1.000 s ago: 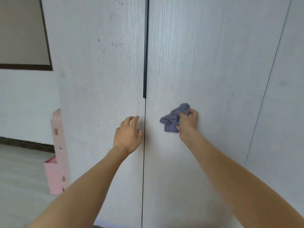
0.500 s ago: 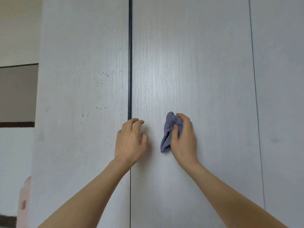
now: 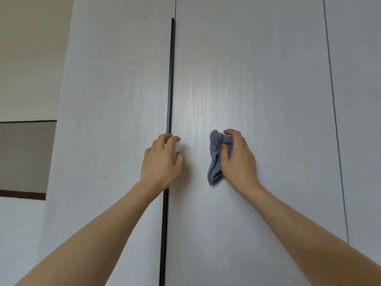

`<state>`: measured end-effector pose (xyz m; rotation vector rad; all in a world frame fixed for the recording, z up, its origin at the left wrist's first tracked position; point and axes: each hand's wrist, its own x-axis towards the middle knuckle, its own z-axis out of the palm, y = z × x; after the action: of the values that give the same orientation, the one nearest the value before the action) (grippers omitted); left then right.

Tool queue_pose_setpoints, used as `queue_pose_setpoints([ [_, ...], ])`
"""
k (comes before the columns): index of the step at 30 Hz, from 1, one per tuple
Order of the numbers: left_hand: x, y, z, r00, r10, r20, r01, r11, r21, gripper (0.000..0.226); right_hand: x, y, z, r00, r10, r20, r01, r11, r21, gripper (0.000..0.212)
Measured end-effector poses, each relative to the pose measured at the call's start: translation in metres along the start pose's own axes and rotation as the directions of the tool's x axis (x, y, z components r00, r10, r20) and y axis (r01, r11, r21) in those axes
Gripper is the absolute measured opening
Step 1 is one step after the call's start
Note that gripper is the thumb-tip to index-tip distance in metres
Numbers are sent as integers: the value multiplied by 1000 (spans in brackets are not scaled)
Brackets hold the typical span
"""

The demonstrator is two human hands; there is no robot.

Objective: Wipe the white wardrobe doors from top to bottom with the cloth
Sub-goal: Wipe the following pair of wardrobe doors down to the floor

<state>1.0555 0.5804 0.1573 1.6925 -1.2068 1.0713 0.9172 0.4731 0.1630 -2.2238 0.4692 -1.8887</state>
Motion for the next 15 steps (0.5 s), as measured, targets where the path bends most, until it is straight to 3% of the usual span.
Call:
queue_pose_setpoints([
  [7, 164, 9, -105, 961, -252, 114, 273, 934, -233, 38, 170, -92, -28, 967, -23, 254, -37, 973, 227, 14],
  [11, 248, 11, -154, 926, -287, 246, 350, 898, -266, 33, 251, -141, -40, 898, -120, 424, 32, 978, 207, 16],
  [13, 281, 11, -177, 893, -308, 328, 435, 779, -452, 28, 284, -166, -45, 857, -193, 479, 78, 965, 249, 20],
  [15, 303, 11, -199, 850, -308, 428, 524, 584, -620, 30, 306, -189, -51, 834, -239, 498, 68, 939, 337, 24],
])
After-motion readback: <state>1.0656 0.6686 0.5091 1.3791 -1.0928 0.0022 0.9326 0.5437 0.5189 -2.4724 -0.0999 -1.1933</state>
